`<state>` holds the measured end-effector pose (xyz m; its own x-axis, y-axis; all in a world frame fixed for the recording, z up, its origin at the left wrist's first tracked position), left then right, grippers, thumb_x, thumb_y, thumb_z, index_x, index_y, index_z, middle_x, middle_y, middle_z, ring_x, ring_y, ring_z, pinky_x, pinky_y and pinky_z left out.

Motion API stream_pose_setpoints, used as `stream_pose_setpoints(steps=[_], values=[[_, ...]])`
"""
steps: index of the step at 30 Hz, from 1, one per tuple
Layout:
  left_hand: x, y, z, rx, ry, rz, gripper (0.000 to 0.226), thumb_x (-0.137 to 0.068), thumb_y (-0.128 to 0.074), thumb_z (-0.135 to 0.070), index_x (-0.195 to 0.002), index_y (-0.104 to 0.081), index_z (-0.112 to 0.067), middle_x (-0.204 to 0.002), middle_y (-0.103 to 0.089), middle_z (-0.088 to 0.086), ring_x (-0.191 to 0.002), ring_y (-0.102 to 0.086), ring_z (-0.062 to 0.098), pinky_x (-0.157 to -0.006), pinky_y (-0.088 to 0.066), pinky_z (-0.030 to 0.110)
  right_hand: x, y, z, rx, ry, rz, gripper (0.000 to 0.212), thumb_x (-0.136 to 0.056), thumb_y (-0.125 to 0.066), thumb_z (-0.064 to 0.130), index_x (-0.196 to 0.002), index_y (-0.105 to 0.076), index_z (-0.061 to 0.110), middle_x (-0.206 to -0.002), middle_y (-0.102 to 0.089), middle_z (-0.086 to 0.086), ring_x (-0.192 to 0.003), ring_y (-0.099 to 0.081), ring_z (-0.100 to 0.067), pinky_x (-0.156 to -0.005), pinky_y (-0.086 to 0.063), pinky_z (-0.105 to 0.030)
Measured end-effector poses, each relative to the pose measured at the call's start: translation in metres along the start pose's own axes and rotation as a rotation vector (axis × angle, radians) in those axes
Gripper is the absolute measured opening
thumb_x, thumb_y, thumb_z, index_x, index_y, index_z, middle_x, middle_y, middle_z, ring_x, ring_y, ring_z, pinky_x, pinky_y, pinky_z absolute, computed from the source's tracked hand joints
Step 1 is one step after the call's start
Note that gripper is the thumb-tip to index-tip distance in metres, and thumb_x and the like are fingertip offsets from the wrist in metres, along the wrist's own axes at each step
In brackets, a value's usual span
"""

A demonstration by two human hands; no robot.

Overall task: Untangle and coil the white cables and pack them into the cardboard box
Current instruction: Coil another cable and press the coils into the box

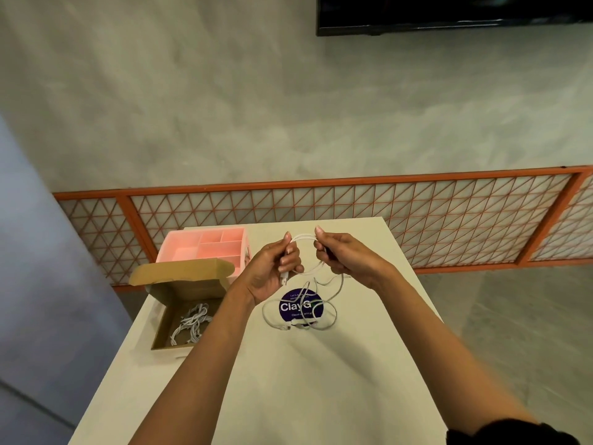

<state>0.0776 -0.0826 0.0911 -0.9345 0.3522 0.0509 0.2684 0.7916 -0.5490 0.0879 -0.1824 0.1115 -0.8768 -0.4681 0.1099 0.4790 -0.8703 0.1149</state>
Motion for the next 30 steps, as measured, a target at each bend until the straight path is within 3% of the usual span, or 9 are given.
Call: stream_pose_setpoints(steps=[5,9,11,14,20,23,26,30], values=[[-0.003,-0.005,0.007,0.133,-0.015,-0.006,0.037,-0.101,-0.033,-0.027,-0.069,-0.042,-0.012,-0.044,-0.029,-0.008,-0.034,-0.025,0.002,-0.041,-0.030,0.016,-0.006,-0.001,-0.005,0.043,-0.003,-0.092,0.040,-0.099,-0.035,0.048,-0.069,-0.039,0.021,-0.057,-0.027,0.008,-0.049,-0.019,-0.007,-0.047,-0.017,-0.021],[-0.003,-0.006,0.008,0.130,-0.002,0.016,0.034,-0.099,-0.036,-0.029,-0.070,-0.043,-0.013,-0.046,-0.028,-0.008,-0.035,-0.024,0.001,-0.038,-0.025,0.015,-0.004,0.009,0.004,0.102,0.100,-0.172,0.039,-0.099,-0.041,0.042,-0.073,-0.052,0.016,-0.059,-0.049,0.003,-0.046,-0.029,-0.005,-0.044,-0.024,-0.017],[-0.001,-0.006,0.009,0.105,0.021,0.039,0.032,-0.096,-0.039,-0.031,-0.070,-0.045,-0.014,-0.047,-0.028,-0.008,-0.036,-0.023,0.001,-0.038,-0.023,0.014,0.000,0.020,0.016,0.167,0.185,-0.240,0.035,-0.097,-0.049,0.037,-0.074,-0.062,0.013,-0.067,-0.060,0.001,-0.049,-0.045,0.000,-0.053,-0.034,-0.010],[0.003,-0.009,0.015,0.056,0.040,0.068,0.032,-0.097,-0.039,-0.033,-0.071,-0.045,-0.016,-0.050,-0.027,-0.009,-0.042,-0.015,0.003,-0.040,-0.021,0.015,0.001,0.033,0.028,0.251,0.218,-0.311,0.033,-0.092,-0.056,0.039,-0.072,-0.068,0.015,-0.068,-0.060,0.005,-0.061,-0.051,0.007,-0.068,-0.035,-0.015],[0.004,-0.020,0.022,0.071,0.031,0.129,0.030,-0.095,-0.043,-0.033,-0.075,-0.056,-0.015,-0.049,-0.028,-0.010,-0.038,-0.024,0.000,-0.041,-0.026,0.014,0.002,0.041,0.035,0.204,0.244,-0.369,0.037,-0.093,-0.055,0.038,-0.079,-0.068,0.007,-0.064,-0.053,0.007,-0.051,-0.044,0.007,-0.057,-0.032,-0.011],[0.001,-0.017,0.015,0.117,-0.012,0.101,0.032,-0.095,-0.043,-0.030,-0.098,-0.066,-0.008,-0.045,-0.029,-0.009,-0.037,-0.023,0.002,-0.041,-0.025,0.014,0.001,0.042,0.026,0.232,0.221,-0.353,0.036,-0.095,-0.052,0.037,-0.083,-0.067,0.006,-0.064,-0.050,0.010,-0.051,-0.043,0.004,-0.057,-0.031,-0.014],[-0.001,-0.019,0.004,0.119,-0.049,0.126,0.044,-0.098,-0.037,-0.028,-0.131,-0.051,-0.004,-0.044,-0.033,-0.008,-0.035,-0.024,0.004,-0.046,-0.029,0.015,-0.002,0.038,0.011,0.322,0.180,-0.310,0.029,-0.100,-0.043,0.030,-0.089,-0.061,0.011,-0.068,-0.046,0.010,-0.058,-0.041,-0.001,-0.056,-0.030,-0.013],[-0.006,-0.010,-0.007,0.032,-0.113,0.044,0.047,-0.098,-0.038,-0.028,-0.138,-0.043,-0.005,-0.051,-0.044,-0.007,-0.040,-0.037,0.003,-0.064,-0.047,0.017,-0.007,0.026,-0.014,0.369,0.092,-0.223,0.029,-0.103,-0.033,0.024,-0.091,-0.057,0.013,-0.069,-0.046,0.003,-0.053,-0.041,-0.009,-0.049,-0.035,-0.018]])
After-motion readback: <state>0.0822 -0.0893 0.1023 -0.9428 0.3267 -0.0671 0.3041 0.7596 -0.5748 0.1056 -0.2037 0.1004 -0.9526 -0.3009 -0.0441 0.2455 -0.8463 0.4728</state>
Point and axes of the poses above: each hand's wrist, its own x-axis away from the middle knuckle, its own y-axis out of the back of the hand, z = x × y, the point moved 9 cm from there along -x, towards the middle knuckle
